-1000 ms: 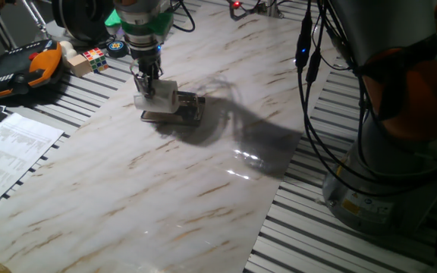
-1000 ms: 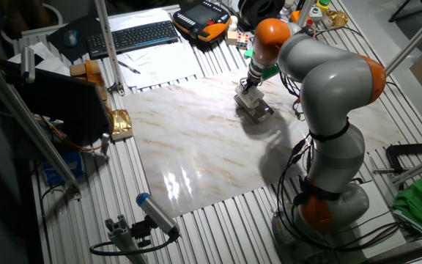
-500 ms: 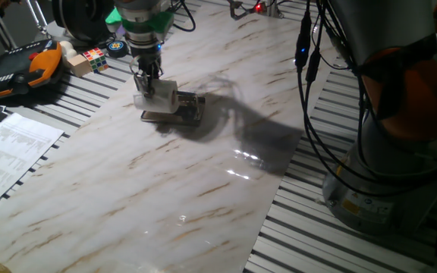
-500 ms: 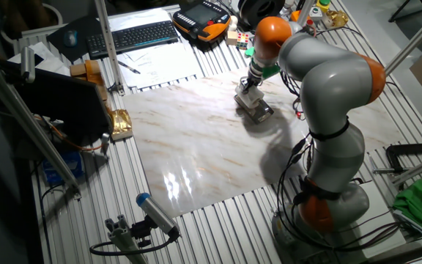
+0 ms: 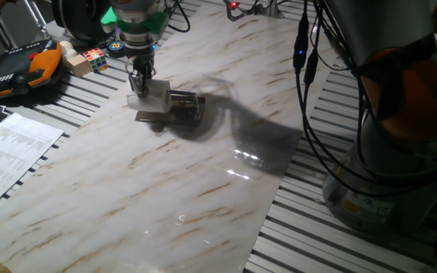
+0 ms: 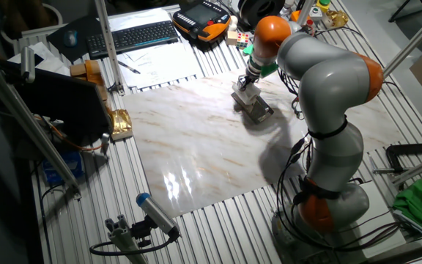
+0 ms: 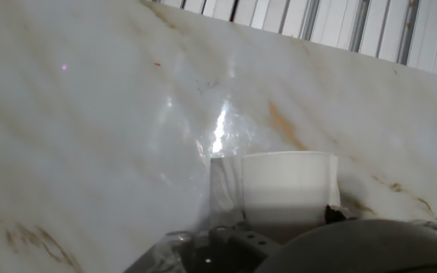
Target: Take the roll of paper down from the shelf
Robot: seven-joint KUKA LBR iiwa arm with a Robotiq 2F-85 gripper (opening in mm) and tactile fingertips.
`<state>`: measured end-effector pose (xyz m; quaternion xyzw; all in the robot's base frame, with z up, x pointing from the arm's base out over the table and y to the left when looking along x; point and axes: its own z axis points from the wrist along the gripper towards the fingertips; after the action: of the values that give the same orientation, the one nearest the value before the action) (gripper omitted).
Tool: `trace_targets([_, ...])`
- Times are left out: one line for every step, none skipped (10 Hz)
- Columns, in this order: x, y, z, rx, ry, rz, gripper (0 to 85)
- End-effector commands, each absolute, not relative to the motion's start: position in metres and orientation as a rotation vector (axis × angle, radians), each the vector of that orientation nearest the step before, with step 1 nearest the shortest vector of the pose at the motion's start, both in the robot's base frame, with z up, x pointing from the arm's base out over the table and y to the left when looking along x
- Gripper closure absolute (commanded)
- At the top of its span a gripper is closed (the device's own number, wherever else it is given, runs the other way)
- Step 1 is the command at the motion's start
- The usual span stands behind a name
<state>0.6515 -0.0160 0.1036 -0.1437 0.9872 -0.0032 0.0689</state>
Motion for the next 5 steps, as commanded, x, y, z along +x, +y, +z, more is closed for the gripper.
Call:
trace_targets([0.656, -0.013, 0.103, -0.433, 2.971, -0.011, 84.3])
trace_targets([0.661, -0.010, 0.100, -0.436, 2.971, -0.014, 84.3])
trace_targets([0.665, -0.007, 0.096, -0.438, 2.968, -0.015, 84.3])
trace_targets([0.670, -0.004, 0.093, -0.436, 2.963, -0.009, 84.3])
trace_targets([0.673, -0.002, 0.094, -0.436, 2.963, -0.006, 84.3])
